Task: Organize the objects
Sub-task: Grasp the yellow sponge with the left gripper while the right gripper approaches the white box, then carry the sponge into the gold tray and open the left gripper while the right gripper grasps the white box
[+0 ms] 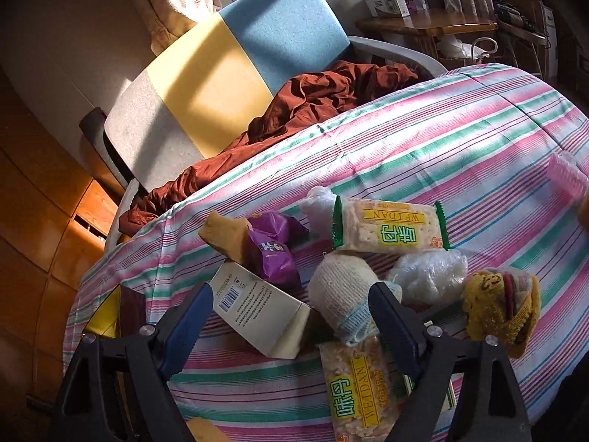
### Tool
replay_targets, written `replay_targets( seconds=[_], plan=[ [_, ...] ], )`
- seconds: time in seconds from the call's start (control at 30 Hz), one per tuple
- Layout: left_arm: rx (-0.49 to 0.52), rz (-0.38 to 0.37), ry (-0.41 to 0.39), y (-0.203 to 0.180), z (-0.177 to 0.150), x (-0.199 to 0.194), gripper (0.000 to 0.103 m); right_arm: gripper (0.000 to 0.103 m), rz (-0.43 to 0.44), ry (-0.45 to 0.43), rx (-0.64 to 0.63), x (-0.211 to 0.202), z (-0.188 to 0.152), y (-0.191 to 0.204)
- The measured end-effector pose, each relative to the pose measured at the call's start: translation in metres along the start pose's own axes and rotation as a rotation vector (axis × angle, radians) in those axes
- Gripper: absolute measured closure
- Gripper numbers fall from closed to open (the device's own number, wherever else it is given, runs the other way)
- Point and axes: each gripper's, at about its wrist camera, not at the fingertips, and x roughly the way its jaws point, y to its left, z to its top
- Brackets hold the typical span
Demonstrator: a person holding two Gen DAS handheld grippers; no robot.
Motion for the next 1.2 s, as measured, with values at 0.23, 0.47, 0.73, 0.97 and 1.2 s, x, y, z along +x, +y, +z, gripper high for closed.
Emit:
replay_targets(
  seconds=[0.23,0.47,0.73,0.97,1.2],
  plan=[
    [-0.017,-0.012,0.007,0.003,-0.009,-0.002,0.049,0.015,-0.056,0.058,-0.262,0.023,-0.008,0.047],
    [-0.034,-0.039,0.017,0.008,-0.013,0.000,0.049,0.015,-0.188,0.216,-0.463,0.082,-0.009,0.064],
    [-0.034,-0.044,0.006,0.009,-0.015,0.001,0.049,0.052,-0.115,0.311,-0.503,0.097,-0.031,0.076],
    [-0.022,-0.027,0.006,0.007,-0.018,0.002,0.049,0.052,-0.125,0.338,-0.454,0.109,-0.036,0.070],
    [-0.015,-0.014,0.008,0.006,-0.020,0.001,0.049,0.050,-0.120,0.335,-0.438,0.112,-0.033,0.065]
  ],
)
